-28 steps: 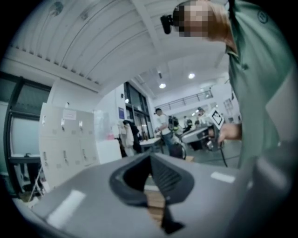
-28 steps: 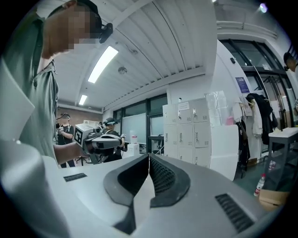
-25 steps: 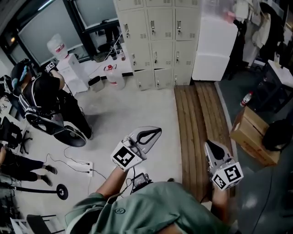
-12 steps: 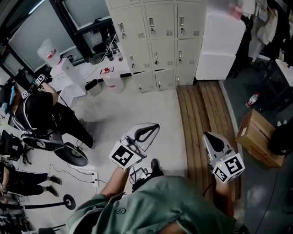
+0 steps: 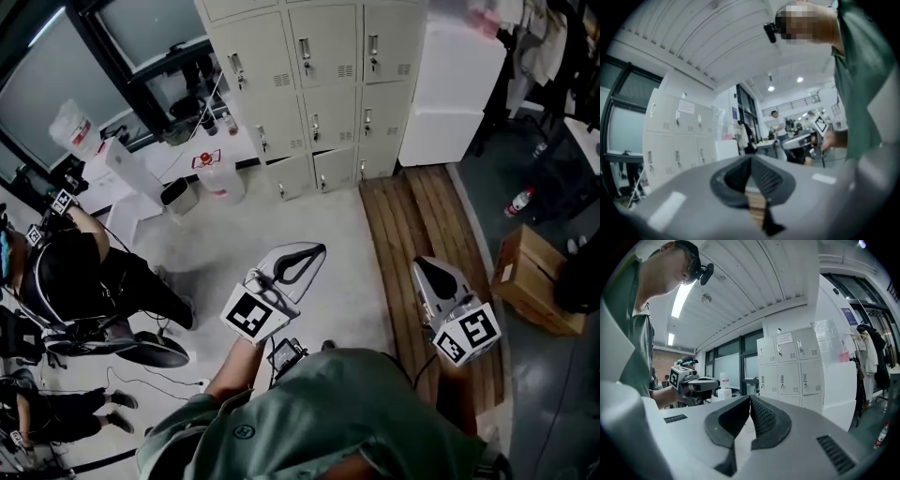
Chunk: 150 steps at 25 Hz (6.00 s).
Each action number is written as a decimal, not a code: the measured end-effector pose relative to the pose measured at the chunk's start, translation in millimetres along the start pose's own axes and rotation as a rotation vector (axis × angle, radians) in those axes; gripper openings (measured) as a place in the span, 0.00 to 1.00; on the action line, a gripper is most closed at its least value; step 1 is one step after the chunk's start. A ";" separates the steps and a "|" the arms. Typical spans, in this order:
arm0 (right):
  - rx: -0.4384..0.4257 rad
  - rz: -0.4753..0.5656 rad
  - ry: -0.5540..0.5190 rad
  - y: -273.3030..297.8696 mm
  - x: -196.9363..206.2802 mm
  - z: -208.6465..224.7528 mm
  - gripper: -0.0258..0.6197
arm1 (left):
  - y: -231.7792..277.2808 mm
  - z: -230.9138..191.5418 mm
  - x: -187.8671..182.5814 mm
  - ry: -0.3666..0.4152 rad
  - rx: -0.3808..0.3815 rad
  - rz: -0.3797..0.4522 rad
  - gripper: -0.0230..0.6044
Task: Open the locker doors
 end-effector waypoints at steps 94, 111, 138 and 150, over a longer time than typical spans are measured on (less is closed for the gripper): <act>-0.465 -0.041 -0.090 642.4 -127.8 421.9 0.05 | 347.6 -529.2 89.4 -0.078 -0.413 -0.082 0.02; -0.332 -0.058 -0.106 720.1 -142.8 412.2 0.05 | 354.3 -606.7 96.7 -0.069 -0.324 -0.063 0.02; -0.129 -0.134 -0.112 818.9 -135.3 401.9 0.17 | 352.2 -684.2 129.0 -0.085 -0.139 -0.065 0.02; -0.087 -0.149 -0.108 806.8 -132.6 392.0 0.10 | 354.0 -691.5 139.2 -0.087 -0.071 -0.038 0.02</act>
Point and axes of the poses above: the fingertips, and each gripper's own axes: y forward along the fingers, z to its right, x out of its underside, the point moved 9 cm from there along -y, backward along the fingers, and after that the axes turned 6 degrees about -z, right-handed, at the moved point
